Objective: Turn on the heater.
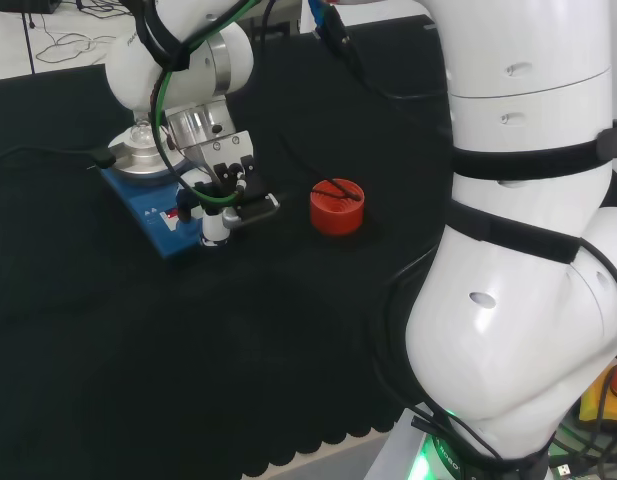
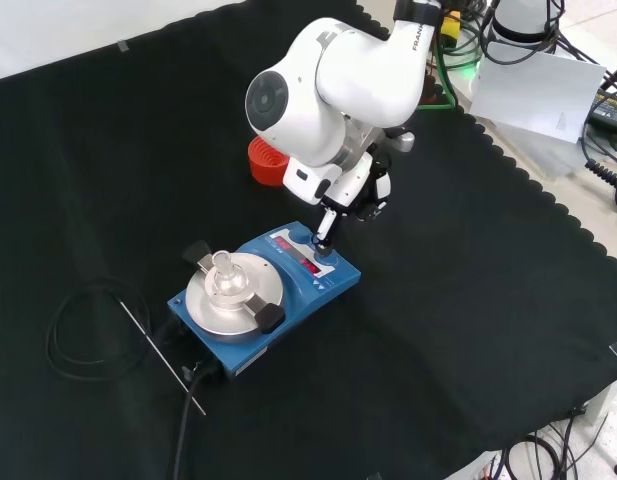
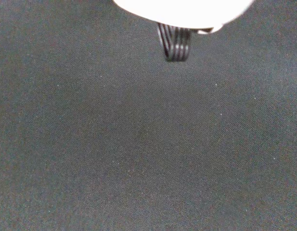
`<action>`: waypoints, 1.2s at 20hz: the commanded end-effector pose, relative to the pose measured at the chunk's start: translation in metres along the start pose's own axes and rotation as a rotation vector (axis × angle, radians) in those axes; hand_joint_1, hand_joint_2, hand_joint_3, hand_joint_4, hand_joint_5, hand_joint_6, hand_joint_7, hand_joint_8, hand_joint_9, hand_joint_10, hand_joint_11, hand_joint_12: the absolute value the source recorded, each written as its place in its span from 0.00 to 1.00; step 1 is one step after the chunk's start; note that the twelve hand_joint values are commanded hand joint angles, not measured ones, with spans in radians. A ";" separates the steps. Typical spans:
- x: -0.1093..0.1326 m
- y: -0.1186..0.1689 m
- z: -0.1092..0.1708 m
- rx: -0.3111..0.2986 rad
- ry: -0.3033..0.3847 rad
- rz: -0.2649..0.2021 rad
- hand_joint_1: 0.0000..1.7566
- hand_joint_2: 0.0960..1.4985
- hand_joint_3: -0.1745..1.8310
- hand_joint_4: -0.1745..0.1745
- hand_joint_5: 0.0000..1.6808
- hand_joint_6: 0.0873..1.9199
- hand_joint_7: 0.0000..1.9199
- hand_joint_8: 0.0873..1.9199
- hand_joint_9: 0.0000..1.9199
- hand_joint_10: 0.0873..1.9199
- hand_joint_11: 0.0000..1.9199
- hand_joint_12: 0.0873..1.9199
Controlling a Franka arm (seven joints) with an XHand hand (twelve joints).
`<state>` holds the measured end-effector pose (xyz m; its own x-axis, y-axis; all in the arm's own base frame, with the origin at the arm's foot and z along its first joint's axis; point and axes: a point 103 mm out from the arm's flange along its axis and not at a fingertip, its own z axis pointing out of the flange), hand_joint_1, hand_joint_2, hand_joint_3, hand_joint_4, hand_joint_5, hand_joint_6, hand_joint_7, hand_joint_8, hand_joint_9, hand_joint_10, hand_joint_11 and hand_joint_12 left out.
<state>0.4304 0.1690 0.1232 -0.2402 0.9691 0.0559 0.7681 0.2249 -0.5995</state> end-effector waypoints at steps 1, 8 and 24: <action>-0.001 0.001 0.001 0.002 0.002 0.002 0.84 0.39 0.66 0.35 0.17 0.27 0.86 0.84 0.89 0.89 0.73 0.75; -0.009 0.003 0.005 0.009 0.013 0.014 0.84 0.39 0.66 0.35 0.18 0.28 0.86 0.84 0.89 0.89 0.73 0.75; -0.011 -0.026 -0.030 -0.080 0.029 0.025 0.84 0.39 0.66 0.35 0.18 0.29 0.86 0.84 0.89 0.89 0.73 0.75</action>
